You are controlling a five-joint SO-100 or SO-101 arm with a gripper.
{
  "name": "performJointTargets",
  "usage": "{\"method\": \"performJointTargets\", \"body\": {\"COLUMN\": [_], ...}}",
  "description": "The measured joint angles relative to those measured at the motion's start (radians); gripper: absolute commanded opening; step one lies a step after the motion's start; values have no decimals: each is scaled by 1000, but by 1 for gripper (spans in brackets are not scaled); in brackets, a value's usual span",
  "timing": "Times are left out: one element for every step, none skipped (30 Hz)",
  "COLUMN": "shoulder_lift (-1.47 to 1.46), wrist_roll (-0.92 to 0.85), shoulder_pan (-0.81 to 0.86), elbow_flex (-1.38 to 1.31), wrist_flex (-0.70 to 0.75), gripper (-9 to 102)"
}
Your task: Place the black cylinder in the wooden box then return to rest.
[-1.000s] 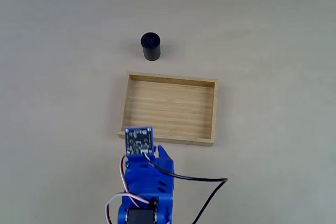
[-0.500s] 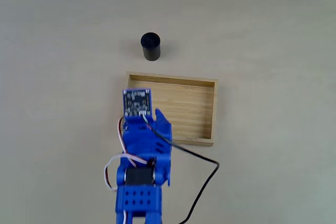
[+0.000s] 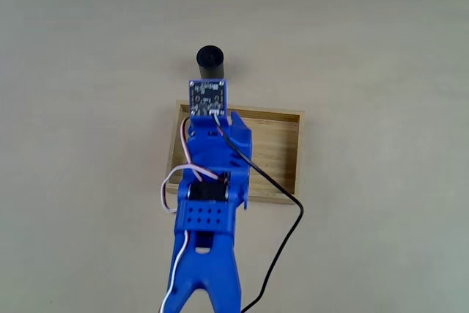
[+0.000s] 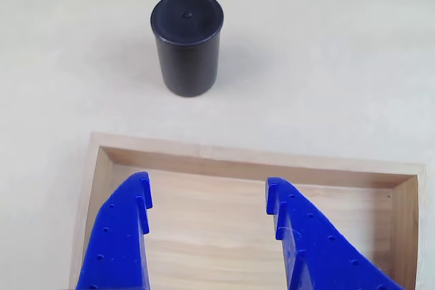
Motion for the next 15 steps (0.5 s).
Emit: {"method": "performJointTargets", "body": {"shoulder_lift": [26, 52, 80, 106, 130, 155, 178, 199, 218, 236, 252, 265, 279, 291, 305], "wrist_roll": [0, 2, 0, 0, 0, 0, 0, 0, 0, 0, 0, 0, 0, 0, 0], "shoulder_pan": [0, 0, 0, 0, 0, 0, 0, 0, 0, -3, -6, -9, -14, -15, -18], "elbow_flex": [-25, -49, -75, -101, -129, -153, -178, -201, -221, -242, -261, -279, -296, -313, -328], "wrist_flex": [-2, -3, -3, -3, -3, -3, -3, -3, -3, -3, -3, -3, -3, -3, -3], "gripper": [24, 24, 24, 24, 24, 24, 24, 24, 24, 25, 26, 26, 28, 29, 30]}}
